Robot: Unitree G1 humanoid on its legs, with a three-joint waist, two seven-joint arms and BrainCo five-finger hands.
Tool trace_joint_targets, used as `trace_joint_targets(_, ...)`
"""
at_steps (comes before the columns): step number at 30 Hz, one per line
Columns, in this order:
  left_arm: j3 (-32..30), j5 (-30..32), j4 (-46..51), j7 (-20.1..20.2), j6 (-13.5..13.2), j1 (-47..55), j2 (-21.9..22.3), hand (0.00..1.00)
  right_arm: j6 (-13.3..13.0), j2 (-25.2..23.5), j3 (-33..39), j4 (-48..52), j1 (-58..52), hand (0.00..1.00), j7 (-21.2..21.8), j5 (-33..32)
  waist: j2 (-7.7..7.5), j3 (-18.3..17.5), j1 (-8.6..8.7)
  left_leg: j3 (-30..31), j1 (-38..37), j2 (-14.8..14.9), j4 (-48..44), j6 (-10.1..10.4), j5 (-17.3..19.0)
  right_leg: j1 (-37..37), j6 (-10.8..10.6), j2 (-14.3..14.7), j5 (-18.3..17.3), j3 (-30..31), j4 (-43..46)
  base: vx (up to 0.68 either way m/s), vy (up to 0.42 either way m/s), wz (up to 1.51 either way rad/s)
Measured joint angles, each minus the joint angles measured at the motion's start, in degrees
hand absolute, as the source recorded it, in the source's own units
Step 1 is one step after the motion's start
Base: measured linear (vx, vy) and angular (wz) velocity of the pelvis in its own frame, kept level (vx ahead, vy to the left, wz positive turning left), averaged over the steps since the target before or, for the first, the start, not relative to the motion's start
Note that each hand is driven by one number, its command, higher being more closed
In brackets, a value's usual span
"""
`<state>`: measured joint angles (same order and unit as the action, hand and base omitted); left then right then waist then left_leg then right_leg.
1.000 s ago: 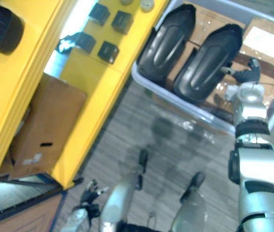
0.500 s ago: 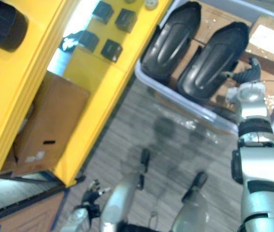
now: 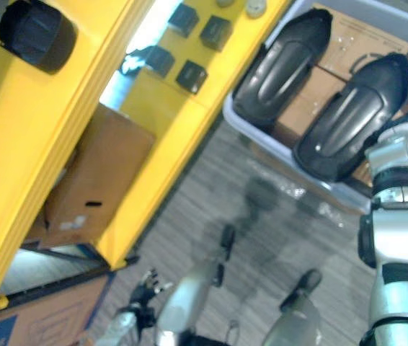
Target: Walk over and take plastic housings, then place them on the shelf
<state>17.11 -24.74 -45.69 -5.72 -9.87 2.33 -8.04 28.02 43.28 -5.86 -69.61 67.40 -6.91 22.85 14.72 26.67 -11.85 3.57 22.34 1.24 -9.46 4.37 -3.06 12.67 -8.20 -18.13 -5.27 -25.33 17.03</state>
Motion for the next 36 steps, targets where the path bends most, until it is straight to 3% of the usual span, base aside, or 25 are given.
trace_joint_targets(4,0.0,0.0,0.9,0.4,0.0,0.3,-0.1,0.00,-0.6,0.5,0.1,-1.9,0.3,1.00,-2.1,-1.1,-0.01,0.0,-0.06,0.5,0.0,-0.2,0.0,0.0,0.0,-0.9,0.0,0.1,0.0,-1.0,-0.7,-0.02,-0.014,0.09)
trace_joint_targets(6,-0.1,0.0,1.7,0.3,0.0,0.9,-0.2,0.00,-3.0,0.6,0.6,-2.7,-0.1,1.00,-4.1,-3.2,-0.02,0.0,-0.02,0.4,-0.1,-0.1,0.0,0.0,0.0,-1.0,0.0,0.2,0.0,-1.0,-0.9,-0.02,-0.005,0.00)
trace_joint_targets(8,-0.1,0.0,2.1,-0.2,-0.2,1.2,-0.2,0.00,-8.2,0.6,1.8,-2.9,-2.2,1.00,-8.1,-5.1,-0.10,0.1,0.11,0.3,-0.3,0.3,0.0,0.0,0.0,-1.6,0.0,0.7,0.3,-1.0,-1.8,-0.01,-0.017,-0.02)
trace_joint_targets(11,-0.3,0.0,3.1,-0.9,-1.1,1.3,-0.3,0.00,-13.2,0.6,3.0,-2.9,-4.5,1.00,-13.4,-7.7,-0.56,0.4,0.13,-0.6,-0.3,1.2,0.0,0.1,0.1,-1.7,0.3,1.9,1.4,-0.1,-3.5,-0.01,-0.031,-0.18)
trace_joint_targets(15,-0.8,0.1,6.5,-3.4,-4.1,1.9,-0.3,0.00,-17.5,0.6,3.3,-1.8,-7.4,1.00,-19.2,-8.7,-1.94,1.4,1.32,-2.4,-1.2,2.3,0.4,0.2,0.2,-1.7,0.7,3.0,2.8,1.8,-5.1,0.00,-0.020,-0.25)
trace_joint_targets(20,-1.1,1.4,15.0,-10.8,-8.8,2.1,-0.3,0.00,-20.6,0.6,4.4,6.9,-12.2,1.00,-26.6,-8.6,-4.26,2.9,4.04,-4.2,-3.6,2.8,1.3,0.3,0.2,-2.8,0.5,3.3,3.3,3.5,-5.9,-0.01,-0.010,-0.21)
trace_joint_targets(23,-2.2,5.2,24.4,-16.6,-11.3,2.0,-0.3,0.00,-21.1,0.6,4.9,10.4,-13.9,1.00,-30.6,-8.6,-4.85,3.3,5.17,-4.4,-4.5,3.2,1.9,0.4,0.2,-3.1,0.7,3.7,3.6,3.9,-6.2,-0.02,-0.015,-0.10)
trace_joint_targets(28,-2.5,11.8,39.9,-23.6,-13.1,1.5,-0.5,0.00,-22.3,0.3,4.9,13.2,-17.0,1.00,-34.2,-8.5,-5.55,3.3,6.18,-4.7,-6.4,3.9,3.3,0.8,-0.3,-4.9,0.9,4.6,4.5,3.8,-7.5,0.00,0.000,0.00)
trace_joint_targets(34,1.4,17.7,47.7,-23.9,-13.0,-5.0,-2.6,0.00,-23.9,-1.0,4.6,16.7,-17.1,1.00,-38.1,-7.8,-7.09,2.9,6.53,-5.7,-8.1,4.6,6.2,1.3,-1.9,-4.9,1.4,5.2,5.1,4.6,-7.6,0.00,-0.011,-0.06)
trace_joint_targets(36,1.8,19.8,49.9,-22.9,-12.7,-7.3,-3.5,0.00,-25.0,-2.3,3.8,17.9,-17.0,1.00,-39.2,-6.7,-8.38,2.2,7.37,-5.9,-8.4,4.6,7.0,1.4,-2.5,-4.8,1.3,5.3,5.2,4.9,-7.7,-0.02,-0.004,-0.06)
